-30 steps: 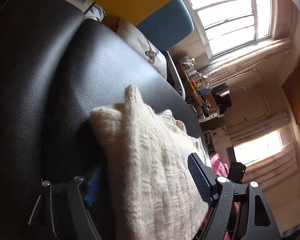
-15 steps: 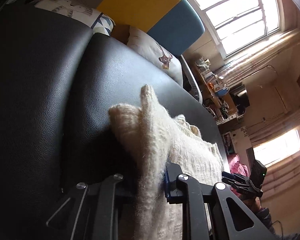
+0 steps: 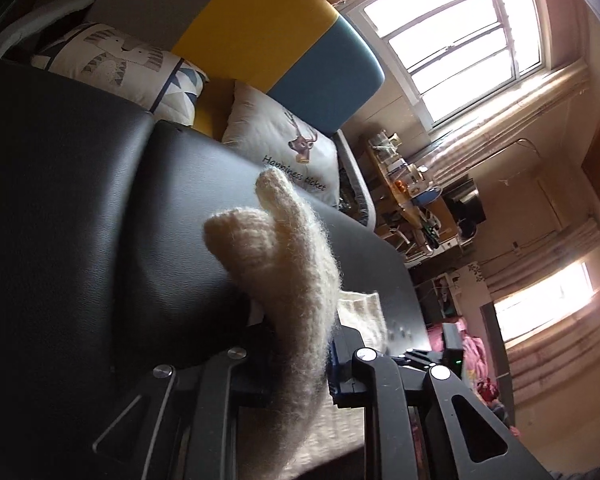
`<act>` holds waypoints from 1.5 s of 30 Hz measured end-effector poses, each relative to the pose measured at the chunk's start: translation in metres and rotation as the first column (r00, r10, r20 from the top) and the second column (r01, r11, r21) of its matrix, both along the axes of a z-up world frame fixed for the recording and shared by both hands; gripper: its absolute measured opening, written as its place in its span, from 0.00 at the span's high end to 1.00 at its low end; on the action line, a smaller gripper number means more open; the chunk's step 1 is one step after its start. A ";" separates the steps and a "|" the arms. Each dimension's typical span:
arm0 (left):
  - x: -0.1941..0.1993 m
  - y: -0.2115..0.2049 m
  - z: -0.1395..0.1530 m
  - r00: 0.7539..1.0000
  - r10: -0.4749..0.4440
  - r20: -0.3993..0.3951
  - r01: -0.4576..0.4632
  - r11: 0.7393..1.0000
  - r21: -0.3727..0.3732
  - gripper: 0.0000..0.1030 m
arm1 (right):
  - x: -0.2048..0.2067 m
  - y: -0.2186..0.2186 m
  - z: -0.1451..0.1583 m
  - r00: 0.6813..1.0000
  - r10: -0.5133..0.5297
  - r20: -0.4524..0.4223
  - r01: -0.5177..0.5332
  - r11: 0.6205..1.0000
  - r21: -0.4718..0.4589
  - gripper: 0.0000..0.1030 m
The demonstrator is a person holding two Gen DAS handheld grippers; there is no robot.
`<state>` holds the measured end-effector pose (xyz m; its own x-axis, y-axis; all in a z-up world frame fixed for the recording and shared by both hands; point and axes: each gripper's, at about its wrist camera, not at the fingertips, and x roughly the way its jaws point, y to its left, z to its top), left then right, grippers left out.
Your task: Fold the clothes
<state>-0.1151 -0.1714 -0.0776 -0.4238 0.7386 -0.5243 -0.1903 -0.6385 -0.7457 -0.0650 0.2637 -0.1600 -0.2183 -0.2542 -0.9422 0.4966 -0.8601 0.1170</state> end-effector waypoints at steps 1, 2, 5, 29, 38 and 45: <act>0.002 0.007 0.005 1.000 0.007 0.005 -0.007 1.000 0.029 0.81 | -0.001 0.003 0.000 1.000 -0.013 0.002 0.013 1.000 -0.009 0.56; 0.004 0.014 0.010 1.000 0.013 0.011 -0.014 0.998 0.057 0.81 | -0.001 0.007 0.000 1.000 -0.028 0.005 0.028 0.999 -0.020 0.56; 0.007 0.039 0.021 0.999 0.029 0.023 -0.031 0.992 0.125 0.81 | 0.000 0.010 -0.001 0.997 -0.073 0.002 0.073 0.995 -0.063 0.56; 0.020 0.274 -0.041 0.982 -0.025 0.186 0.043 0.994 -0.097 0.82 | 0.044 0.038 -0.012 0.973 -0.218 -0.079 0.172 0.908 -0.383 0.55; 0.013 0.300 -0.048 0.978 -0.048 0.205 0.074 0.990 -0.119 0.80 | 0.053 0.050 -0.013 0.969 -0.229 -0.091 0.173 0.895 -0.410 0.55; 0.038 0.259 -0.012 0.961 -0.172 0.218 0.158 0.984 0.077 0.55 | 0.064 0.068 -0.013 0.964 -0.245 -0.102 0.172 0.871 -0.460 0.55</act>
